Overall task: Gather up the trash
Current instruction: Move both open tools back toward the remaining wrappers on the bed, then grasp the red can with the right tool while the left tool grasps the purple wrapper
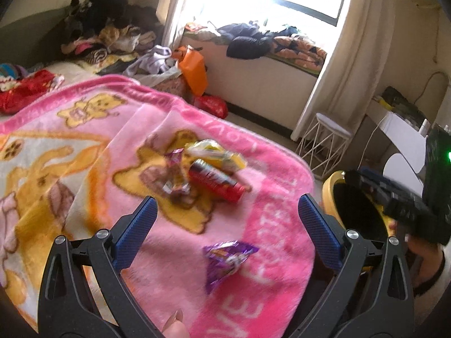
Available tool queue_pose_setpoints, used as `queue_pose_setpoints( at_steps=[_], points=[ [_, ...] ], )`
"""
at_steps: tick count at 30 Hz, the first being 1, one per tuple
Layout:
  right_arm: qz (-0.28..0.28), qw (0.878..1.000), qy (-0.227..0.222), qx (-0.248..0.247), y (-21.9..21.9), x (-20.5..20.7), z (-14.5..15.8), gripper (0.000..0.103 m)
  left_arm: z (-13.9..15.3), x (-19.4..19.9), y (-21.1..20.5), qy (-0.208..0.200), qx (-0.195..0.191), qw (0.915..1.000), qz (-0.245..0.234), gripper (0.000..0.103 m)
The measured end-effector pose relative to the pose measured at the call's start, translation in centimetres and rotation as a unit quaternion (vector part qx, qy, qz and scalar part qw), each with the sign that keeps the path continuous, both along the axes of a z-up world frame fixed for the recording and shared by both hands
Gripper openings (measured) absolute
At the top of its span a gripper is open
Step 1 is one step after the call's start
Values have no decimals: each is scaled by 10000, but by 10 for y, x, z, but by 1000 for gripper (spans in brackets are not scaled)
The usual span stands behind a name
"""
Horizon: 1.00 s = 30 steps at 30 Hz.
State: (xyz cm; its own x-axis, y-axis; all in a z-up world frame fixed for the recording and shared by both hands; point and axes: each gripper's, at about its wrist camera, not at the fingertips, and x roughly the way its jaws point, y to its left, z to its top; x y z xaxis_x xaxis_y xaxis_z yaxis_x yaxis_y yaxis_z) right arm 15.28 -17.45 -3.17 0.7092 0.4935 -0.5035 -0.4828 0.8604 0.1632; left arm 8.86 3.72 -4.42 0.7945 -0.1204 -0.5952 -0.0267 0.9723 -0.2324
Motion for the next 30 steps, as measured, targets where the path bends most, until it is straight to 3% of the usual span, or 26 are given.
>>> queue_pose_setpoints(
  at_steps=[11,21,26,30],
  points=[
    [933,9939,393,-428,74,39,-22,84,-41,-7,7,548,-224,9977,-318,89],
    [1362,9845,733,-825,126,63,-46,74,-68,-4,-2,916,-409,9933,-580,68],
    [1537,9778,854,-1143,149,72,-60,65,-75,-2,1,1010,-555,9920,-512,58],
    [1524,9747,962,-1325,158,78,-72,63,-76,-1,2,1040,-615,9915,-490,53]
  ],
)
